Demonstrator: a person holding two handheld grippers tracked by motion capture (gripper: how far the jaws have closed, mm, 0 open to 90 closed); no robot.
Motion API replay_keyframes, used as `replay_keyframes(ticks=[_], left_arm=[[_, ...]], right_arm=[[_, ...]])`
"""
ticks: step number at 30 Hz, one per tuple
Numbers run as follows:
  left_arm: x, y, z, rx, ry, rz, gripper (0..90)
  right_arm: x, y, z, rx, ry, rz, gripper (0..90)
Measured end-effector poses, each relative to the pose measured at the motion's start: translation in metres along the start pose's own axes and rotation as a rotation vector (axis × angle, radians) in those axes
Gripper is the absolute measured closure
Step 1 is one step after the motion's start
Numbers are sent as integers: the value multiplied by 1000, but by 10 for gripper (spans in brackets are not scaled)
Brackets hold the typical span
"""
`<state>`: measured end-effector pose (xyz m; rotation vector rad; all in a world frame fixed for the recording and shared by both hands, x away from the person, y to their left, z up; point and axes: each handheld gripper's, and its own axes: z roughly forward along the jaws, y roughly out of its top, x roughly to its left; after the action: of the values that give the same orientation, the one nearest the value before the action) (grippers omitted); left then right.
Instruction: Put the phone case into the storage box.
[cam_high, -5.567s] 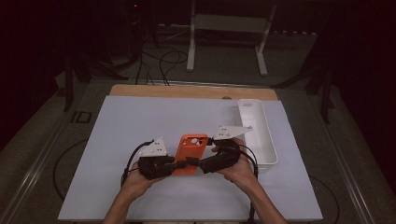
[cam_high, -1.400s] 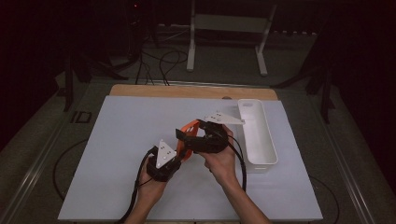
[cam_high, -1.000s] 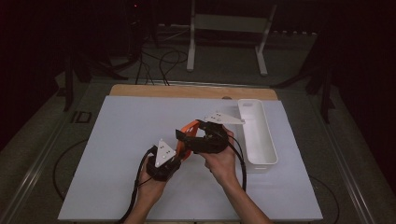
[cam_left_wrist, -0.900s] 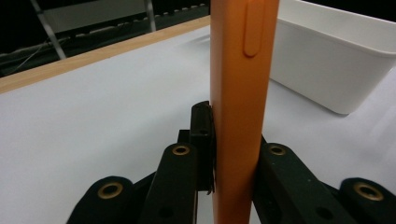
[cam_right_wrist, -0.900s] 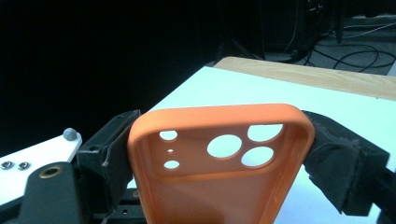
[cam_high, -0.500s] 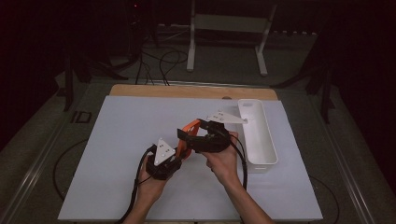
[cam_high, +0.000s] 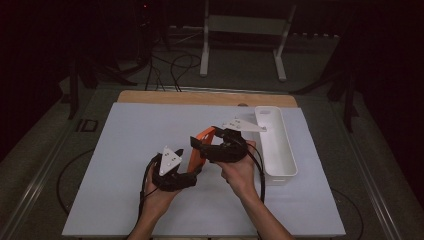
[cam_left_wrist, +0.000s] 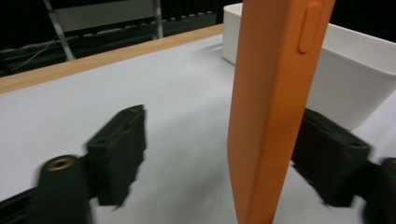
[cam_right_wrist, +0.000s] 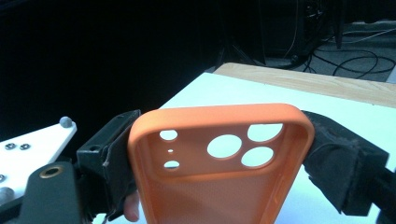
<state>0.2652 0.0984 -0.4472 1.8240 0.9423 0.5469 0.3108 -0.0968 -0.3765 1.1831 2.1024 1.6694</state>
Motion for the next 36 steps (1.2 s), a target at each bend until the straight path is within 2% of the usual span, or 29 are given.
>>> replay_keyframes(ticks=[4,12,15,26,36], left_arm=[[5,0,-6,-23,-14,-16,144],[20,-2,-22,-47,-4,-26,70],[25,-4,-26,-40,22,-15,26],[38,-7,-34,-39,48,-6,3],[48,-14,-42,-49,51,0,2]], right_arm=[[1,1,0,-1,-4,-7,165],[0,2,-2,-12,-11,-4,165],[-1,3,-2,-15,-17,-4,164],[-4,7,-1,-21,-35,-8,165],[-9,8,1,-14,-59,-10,164]])
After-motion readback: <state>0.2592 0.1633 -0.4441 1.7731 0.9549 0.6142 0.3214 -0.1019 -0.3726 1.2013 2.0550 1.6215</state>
